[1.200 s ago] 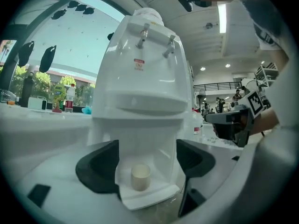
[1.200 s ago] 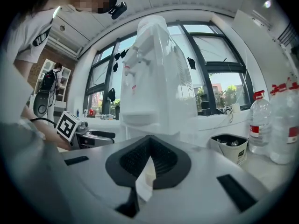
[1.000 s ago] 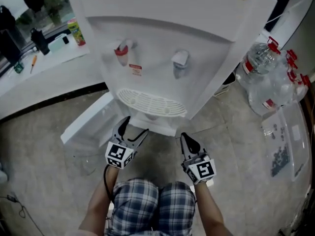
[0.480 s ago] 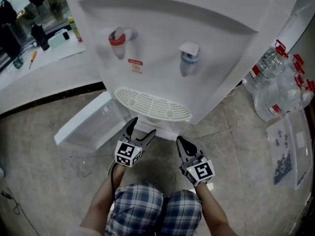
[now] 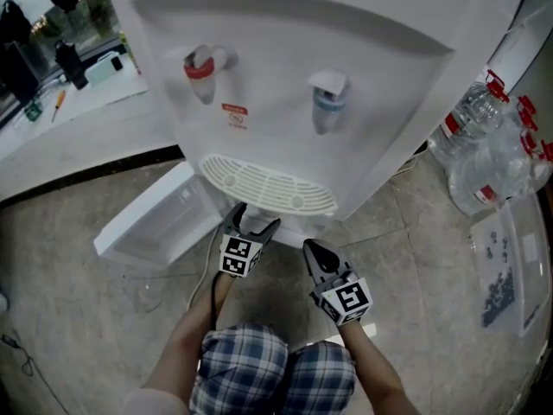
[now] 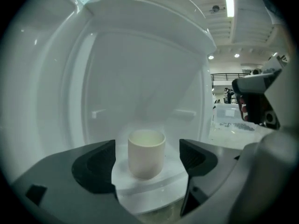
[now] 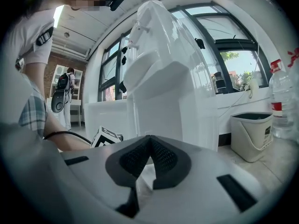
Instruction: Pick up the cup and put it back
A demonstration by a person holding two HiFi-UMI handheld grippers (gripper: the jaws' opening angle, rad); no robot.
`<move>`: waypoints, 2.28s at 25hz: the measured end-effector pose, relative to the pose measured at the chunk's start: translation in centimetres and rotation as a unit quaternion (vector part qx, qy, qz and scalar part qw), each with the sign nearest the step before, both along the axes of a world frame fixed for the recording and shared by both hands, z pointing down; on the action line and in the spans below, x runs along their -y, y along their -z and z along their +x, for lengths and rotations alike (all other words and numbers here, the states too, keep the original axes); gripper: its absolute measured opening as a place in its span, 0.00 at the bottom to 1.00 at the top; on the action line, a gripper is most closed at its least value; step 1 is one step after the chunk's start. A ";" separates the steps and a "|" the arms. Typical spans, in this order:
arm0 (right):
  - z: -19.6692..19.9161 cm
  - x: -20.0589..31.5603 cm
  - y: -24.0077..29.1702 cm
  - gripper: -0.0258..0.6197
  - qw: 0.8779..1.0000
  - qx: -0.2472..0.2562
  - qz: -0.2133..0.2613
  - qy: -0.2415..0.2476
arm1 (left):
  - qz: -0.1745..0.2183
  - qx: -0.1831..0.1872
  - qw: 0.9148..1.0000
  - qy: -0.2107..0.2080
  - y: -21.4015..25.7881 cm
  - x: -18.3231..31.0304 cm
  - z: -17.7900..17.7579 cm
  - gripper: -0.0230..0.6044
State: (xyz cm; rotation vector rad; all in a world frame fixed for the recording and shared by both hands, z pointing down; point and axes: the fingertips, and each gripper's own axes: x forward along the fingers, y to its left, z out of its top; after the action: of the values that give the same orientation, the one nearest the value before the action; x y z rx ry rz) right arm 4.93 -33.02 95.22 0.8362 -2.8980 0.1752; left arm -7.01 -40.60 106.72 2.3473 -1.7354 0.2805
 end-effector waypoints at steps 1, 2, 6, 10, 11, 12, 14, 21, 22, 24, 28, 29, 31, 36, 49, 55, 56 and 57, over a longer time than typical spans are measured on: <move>-0.2 0.1 0.0 0.07 1.000 -0.003 0.001 0.000 | -0.003 0.004 1.000 0.000 -0.3 0.5 0.2 0.69; -0.3 0.3 0.1 0.06 1.000 -0.004 0.001 -0.002 | -0.006 0.008 1.000 0.001 -0.7 1.1 0.4 0.69; -0.6 0.5 -0.1 0.06 1.000 -0.001 -0.001 -0.003 | -0.025 0.018 0.999 0.007 -2.4 3.0 0.9 0.69; -0.9 0.5 -0.8 0.06 1.000 -0.014 0.002 -0.002 | -0.034 0.027 0.999 0.001 -3.4 4.5 1.6 0.69; -0.9 0.5 -0.9 0.06 1.000 -0.016 0.002 -0.003 | -0.034 0.026 0.999 0.001 -3.5 4.8 1.7 0.69; -0.9 0.5 -1.0 0.07 1.000 -0.016 0.001 -0.004 | -0.035 0.024 0.999 0.002 -3.6 5.1 1.8 0.69; -1.0 0.4 -1.3 0.06 1.000 -0.015 -0.004 -0.004 | -0.041 0.020 0.999 0.003 -4.0 5.5 1.8 0.69; -0.5 0.5 -1.8 0.06 1.000 -0.018 -0.011 -0.013 | -0.054 0.026 0.998 -0.002 -4.8 6.0 1.6 0.68; -0.4 0.5 -1.8 0.06 1.000 -0.018 -0.012 -0.014 | -0.055 0.030 0.998 -0.003 -4.7 5.9 1.6 0.68; -0.2 0.4 -2.0 0.06 1.000 -0.019 -0.015 -0.016 | -0.058 0.035 0.998 -0.003 -4.7 5.6 1.5 0.68; 0.2 0.2 -2.4 0.06 0.999 -0.024 -0.018 -0.021 | -0.046 0.043 0.998 -0.010 -3.5 4.1 1.4 0.68; 0.3 0.2 -2.5 0.06 0.999 -0.024 -0.019 -0.022 | -0.040 0.044 0.998 -0.014 -2.9 3.4 1.3 0.68; 0.5 0.3 -2.6 0.06 0.999 -0.025 -0.019 -0.023 | -0.026 0.042 0.999 -0.021 -1.3 1.8 1.2 0.68; 0.1 0.5 -2.7 0.06 0.999 -0.024 -0.018 -0.021 | 0.001 0.024 0.999 -0.028 2.8 -2.9 0.3 0.68; 0.3 0.9 -2.9 0.06 0.999 -0.020 -0.020 -0.029 | 0.019 0.044 0.997 -0.053 6.6 -8.4 0.3 0.68; 0.3 0.7 -3.0 0.06 0.999 -0.023 -0.018 -0.026 | 0.016 0.039 0.998 -0.045 5.5 -5.6 1.1 0.68; 0.2 0.7 -3.0 0.06 0.999 -0.022 -0.019 -0.025 | 0.014 0.035 0.998 -0.043 5.1 -5.0 1.2 0.68; 0.2 0.6 -3.0 0.06 0.999 -0.021 -0.019 -0.024 | 0.010 0.032 0.999 -0.040 4.7 -4.4 1.3 0.68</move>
State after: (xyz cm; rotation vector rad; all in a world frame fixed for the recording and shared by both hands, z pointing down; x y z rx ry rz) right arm 5.10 -33.65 98.19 0.8936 -2.8275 0.2143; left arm -5.73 -36.22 102.02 2.4512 -1.6831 0.3550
